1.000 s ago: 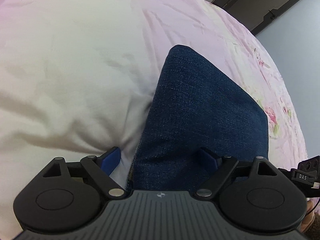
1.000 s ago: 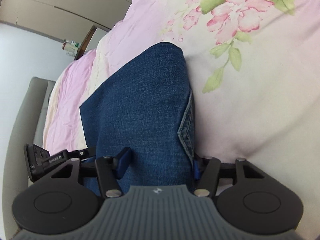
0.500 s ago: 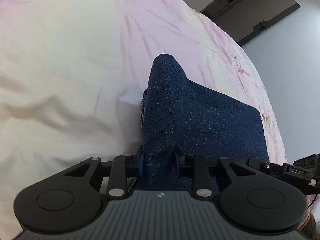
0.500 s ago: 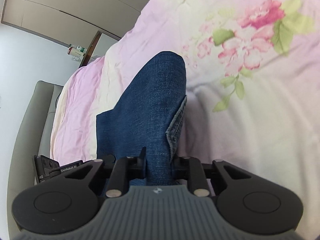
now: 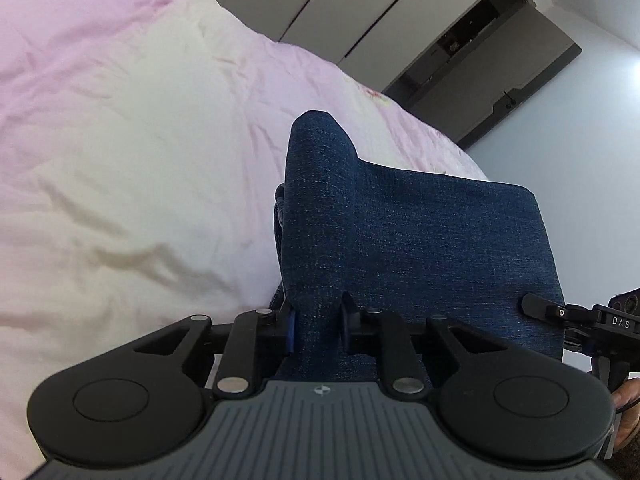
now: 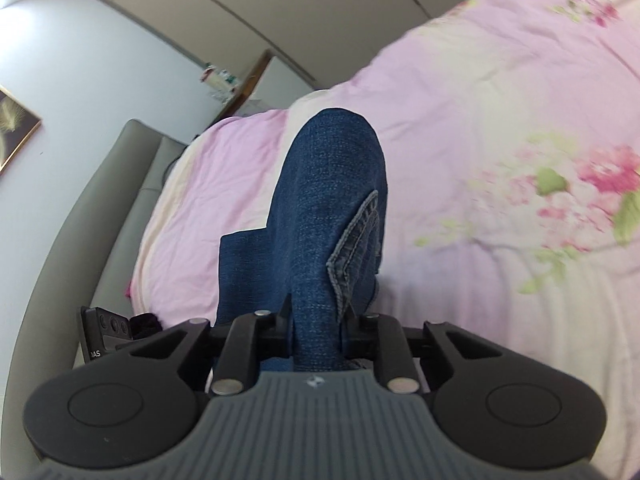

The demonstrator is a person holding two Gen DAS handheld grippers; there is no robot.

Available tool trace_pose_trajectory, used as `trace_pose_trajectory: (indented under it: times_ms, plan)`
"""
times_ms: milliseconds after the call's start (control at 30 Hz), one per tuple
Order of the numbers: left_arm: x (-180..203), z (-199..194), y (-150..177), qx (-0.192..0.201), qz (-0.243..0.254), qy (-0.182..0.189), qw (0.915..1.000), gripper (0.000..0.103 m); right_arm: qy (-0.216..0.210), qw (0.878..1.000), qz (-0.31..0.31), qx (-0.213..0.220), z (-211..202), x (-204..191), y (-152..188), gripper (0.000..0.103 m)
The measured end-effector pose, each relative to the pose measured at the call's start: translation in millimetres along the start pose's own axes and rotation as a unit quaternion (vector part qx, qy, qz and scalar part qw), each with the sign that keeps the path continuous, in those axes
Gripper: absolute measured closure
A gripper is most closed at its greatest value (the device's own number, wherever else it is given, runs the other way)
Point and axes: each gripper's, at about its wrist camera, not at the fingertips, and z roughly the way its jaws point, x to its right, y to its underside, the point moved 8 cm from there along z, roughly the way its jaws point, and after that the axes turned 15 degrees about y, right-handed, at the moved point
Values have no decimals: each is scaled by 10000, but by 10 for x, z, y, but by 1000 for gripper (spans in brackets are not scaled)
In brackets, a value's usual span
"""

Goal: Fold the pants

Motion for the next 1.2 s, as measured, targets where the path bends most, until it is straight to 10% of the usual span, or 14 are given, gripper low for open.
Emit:
trace_pose_trajectory:
  times_ms: [533, 1200]
  plan:
    - [-665, -1510, -566, 746, -126, -1210, 9898, 81, -1249, 9868, -894, -519, 854, -1888, 29, 88]
    - [-1902, -488, -213, -181, -662, -963, 9930, 76, -317, 9867, -247, -1573, 2509, -789, 383, 84]
